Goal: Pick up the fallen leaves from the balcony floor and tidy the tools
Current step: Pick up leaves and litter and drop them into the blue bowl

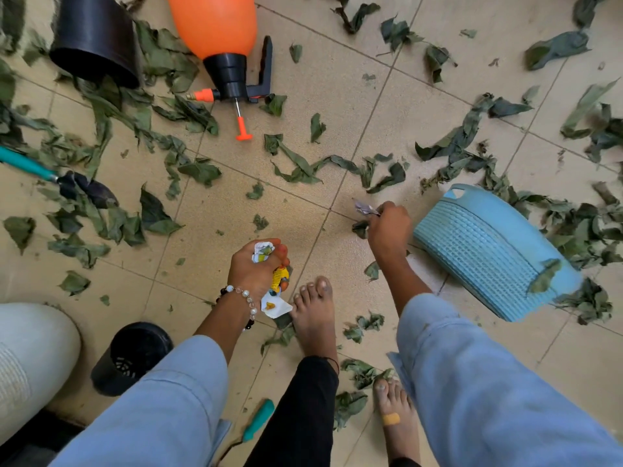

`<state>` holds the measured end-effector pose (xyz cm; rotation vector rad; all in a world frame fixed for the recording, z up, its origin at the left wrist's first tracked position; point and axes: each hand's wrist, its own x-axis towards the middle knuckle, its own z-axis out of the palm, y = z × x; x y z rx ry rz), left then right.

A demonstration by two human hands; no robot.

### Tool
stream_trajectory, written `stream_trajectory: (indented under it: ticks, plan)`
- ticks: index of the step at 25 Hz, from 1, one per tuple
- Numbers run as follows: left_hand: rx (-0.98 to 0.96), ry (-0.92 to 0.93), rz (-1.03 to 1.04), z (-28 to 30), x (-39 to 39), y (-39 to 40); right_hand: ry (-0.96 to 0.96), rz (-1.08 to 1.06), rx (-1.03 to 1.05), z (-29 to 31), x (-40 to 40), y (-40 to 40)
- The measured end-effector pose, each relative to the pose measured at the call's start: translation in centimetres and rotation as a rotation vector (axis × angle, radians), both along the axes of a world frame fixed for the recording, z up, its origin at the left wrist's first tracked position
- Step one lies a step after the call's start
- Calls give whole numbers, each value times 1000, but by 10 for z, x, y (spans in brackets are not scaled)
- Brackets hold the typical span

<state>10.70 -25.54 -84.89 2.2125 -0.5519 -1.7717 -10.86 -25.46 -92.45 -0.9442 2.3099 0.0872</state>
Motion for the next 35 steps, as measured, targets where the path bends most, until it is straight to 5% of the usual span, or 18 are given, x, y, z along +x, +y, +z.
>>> stream_trajectory:
  ticks: [4, 8, 15, 21, 27, 31, 35]
  plan:
    - [26, -53, 61, 56, -15, 5, -292, -138, -143, 88, 16, 34]
    - [95, -64, 96, 147, -52, 4, -616, -510, -238, 202, 33, 64]
    - [4, 72, 197, 328, -123, 22, -841, -850, -534, 409, 23, 94]
    - [-140, 150, -131, 450, -214, 102, -1157, -1347, -843, 542, -26, 175]
    - [-146, 322, -796, 517, -286, 259, -960, -1309, -1005, 581, -88, 321]
    - [114, 426, -789, 523, -328, 356, -838, -1339, -1136, 590, -120, 442]
    - [400, 504, -862, 512, -365, 469, -665, -1610, -1139, 571, -140, 566]
